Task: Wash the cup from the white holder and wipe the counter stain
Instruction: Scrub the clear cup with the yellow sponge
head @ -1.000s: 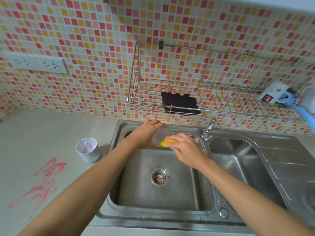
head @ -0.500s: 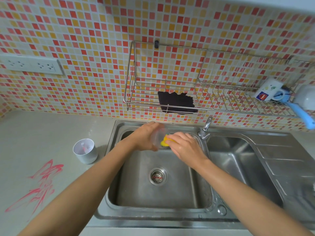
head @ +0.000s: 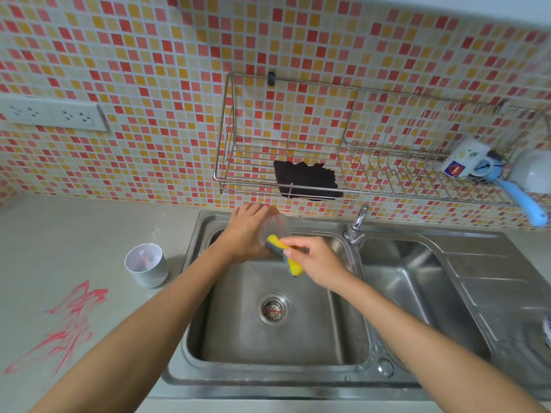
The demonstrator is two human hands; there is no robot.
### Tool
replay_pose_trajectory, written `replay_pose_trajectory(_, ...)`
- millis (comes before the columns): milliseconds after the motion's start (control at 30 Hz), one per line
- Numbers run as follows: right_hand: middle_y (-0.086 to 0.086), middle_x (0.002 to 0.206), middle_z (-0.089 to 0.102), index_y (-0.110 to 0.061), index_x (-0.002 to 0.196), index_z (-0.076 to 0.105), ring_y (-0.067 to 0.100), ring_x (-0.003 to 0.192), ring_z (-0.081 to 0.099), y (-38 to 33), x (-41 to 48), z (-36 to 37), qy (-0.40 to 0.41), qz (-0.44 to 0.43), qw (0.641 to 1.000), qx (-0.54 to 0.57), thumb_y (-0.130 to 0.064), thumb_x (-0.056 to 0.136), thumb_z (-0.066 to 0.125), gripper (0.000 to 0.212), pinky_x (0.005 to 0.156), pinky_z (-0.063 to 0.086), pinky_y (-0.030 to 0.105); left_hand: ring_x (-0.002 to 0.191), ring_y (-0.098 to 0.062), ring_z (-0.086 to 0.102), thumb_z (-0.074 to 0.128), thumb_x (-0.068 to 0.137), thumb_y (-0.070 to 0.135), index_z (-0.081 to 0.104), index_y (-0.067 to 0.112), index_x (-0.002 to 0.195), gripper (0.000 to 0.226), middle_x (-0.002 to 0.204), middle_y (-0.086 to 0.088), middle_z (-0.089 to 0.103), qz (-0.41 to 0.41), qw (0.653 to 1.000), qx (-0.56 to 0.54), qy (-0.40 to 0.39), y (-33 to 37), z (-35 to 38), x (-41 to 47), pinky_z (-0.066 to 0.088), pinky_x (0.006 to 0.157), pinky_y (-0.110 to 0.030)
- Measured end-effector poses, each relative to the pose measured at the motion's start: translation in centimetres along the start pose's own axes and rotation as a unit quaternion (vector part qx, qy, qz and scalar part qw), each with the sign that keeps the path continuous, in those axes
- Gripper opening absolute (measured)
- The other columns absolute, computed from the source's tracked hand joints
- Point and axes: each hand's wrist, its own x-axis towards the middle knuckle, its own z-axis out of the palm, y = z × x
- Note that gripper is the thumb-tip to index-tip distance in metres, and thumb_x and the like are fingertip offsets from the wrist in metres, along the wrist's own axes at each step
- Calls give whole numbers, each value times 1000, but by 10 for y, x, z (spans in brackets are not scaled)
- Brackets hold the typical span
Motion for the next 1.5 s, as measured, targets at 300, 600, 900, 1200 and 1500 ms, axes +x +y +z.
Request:
replay_pose_trajectory(300,-7,102,71,-17,94,75,25,86,57,7,11,-20,86,-285,862,-410,-6,68,81,29,70,45,32,114,-16,42,83,64,42,45,27,131,79,129,7,53,46,997,21,-59,7,-7,2,42,98,-30)
replay_pose_trajectory(600,-11,109,70,-21,106,75,13,93,43,1,2,8,1,-58,985,-159,-9,89,62,25,87,35,19,121,-17,40,79,67,42,41,30,136,80,134,8,50,46,994,59,-80,7,-2,-3,45,101,-42)
replay_pose_trajectory(900,-10,104,72,-21,101,76,19,94,50,3,-3,8,49,-59,981,-176,-7,85,65,24,89,40,27,120,-16,41,76,70,49,41,30,136,77,133,8,50,56,994,50,-77,12,-1,5,42,104,-39)
replay_pose_trajectory(1200,-13,108,70,-23,101,76,19,89,47,13,-4,-16,39,-179,930,-319,-8,80,73,26,79,48,36,123,-16,39,83,67,37,40,28,139,85,137,7,47,43,994,28,-98,16,-1,2,40,106,-35)
replay_pose_trajectory(1500,-11,115,68,-23,109,73,20,85,51,20,-19,0,31,-191,951,-242,-4,80,71,35,76,53,31,123,-17,41,84,65,44,41,29,138,85,137,9,49,25,995,-3,-101,2,-3,1,39,105,-32)
